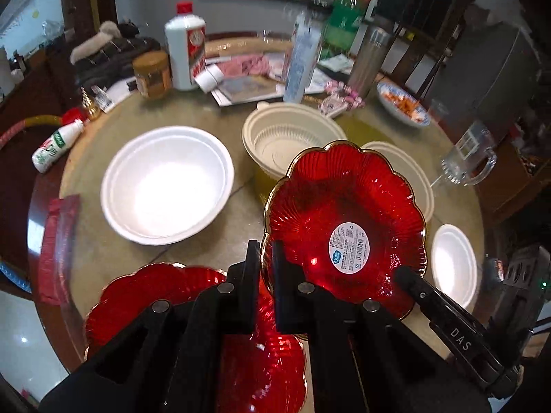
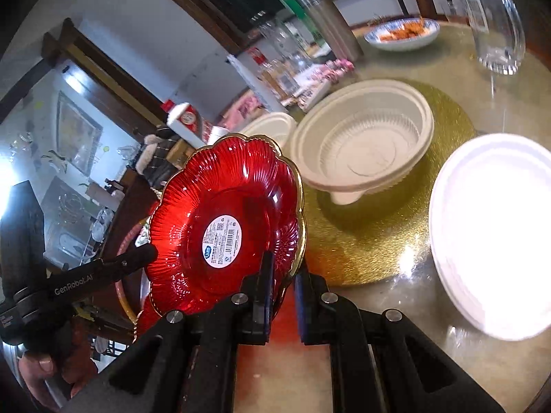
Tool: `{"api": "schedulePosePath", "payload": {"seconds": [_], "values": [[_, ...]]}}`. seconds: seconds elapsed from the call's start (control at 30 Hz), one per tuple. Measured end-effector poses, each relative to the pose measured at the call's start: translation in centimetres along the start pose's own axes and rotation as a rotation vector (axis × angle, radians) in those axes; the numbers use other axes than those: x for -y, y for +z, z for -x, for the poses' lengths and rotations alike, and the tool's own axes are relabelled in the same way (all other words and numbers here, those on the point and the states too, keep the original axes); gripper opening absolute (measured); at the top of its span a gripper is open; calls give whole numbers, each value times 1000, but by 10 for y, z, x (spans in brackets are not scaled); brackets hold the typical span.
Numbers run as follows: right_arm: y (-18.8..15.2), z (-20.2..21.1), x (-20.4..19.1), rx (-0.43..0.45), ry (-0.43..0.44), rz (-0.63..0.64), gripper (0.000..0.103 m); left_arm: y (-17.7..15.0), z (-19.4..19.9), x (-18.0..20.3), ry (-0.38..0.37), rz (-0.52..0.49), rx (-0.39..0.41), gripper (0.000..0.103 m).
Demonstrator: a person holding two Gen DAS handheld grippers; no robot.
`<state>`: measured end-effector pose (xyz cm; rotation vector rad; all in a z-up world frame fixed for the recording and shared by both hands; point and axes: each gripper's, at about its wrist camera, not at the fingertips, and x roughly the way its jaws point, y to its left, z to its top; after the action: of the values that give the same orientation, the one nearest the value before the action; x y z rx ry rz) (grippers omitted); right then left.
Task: Organize plates and bowls
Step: 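Lift the small red plate and lower it onto the large red plate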
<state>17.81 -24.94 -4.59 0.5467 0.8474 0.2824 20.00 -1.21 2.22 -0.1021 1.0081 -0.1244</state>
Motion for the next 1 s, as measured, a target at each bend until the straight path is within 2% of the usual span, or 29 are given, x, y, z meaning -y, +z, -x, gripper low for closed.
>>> {"api": "schedulePosePath", "payload": {"seconds": [0.27,0.5,1.0], "values": [[-20,36,-56,54,51,112,10,-28,63,-32,-21,52,142,4],[-40,48,-95,62,63,205,10,-60,90,-61,-21,116,221,4],[-89,17,-110,-49,15,276,10,-122,69,-102,14,226,181,4]]}}
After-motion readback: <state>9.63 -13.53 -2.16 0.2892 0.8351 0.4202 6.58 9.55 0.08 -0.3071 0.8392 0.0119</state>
